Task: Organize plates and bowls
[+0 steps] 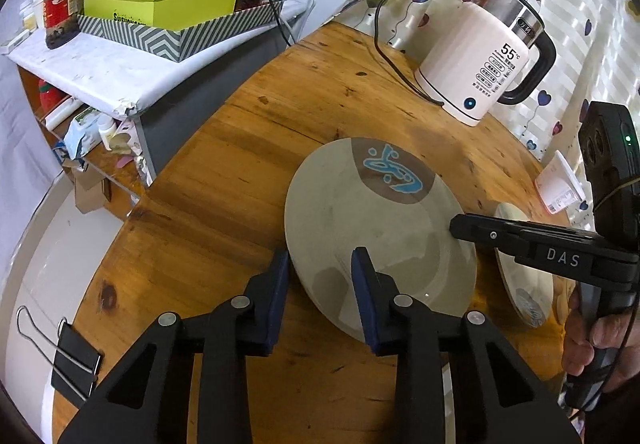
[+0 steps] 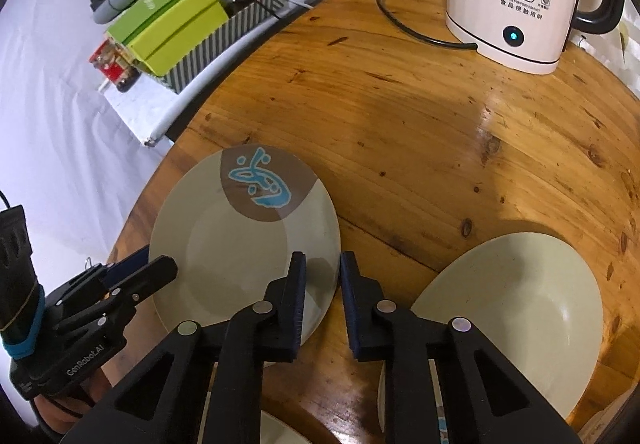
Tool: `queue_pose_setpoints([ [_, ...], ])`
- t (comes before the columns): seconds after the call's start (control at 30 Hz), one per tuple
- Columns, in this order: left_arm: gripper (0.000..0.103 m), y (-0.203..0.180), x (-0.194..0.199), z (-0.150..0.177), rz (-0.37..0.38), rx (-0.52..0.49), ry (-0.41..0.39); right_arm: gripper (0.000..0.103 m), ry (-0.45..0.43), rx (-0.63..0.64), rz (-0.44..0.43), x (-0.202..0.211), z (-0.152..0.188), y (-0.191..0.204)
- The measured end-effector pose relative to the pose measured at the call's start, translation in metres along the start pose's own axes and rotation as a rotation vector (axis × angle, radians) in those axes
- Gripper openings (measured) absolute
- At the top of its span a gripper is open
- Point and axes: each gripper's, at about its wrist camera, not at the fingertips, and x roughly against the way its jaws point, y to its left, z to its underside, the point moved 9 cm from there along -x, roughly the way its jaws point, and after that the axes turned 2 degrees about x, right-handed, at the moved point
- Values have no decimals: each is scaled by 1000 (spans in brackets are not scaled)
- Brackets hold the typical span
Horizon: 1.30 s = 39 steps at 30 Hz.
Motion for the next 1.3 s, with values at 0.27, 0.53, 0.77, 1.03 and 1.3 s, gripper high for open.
queue_pose_setpoints([
  [0.27,33,-2,5,-2,6,-2,-14,17,-4,-4,4,2,0,0],
  [0.53,33,-9,22,-2,9,-9,-27,17,-18,4,11,19,2,6],
  [0.77,33,-19,43,5,17,-21,-37,17,-32,-7,8,40,15,11],
  [1.03,33,-33,67,31,29,-46,-32,17,-35,-20,19,63,52,14],
  [1.3,33,-46,80,69,36,-81,-3,17,-30,-37,41,82,96,14],
])
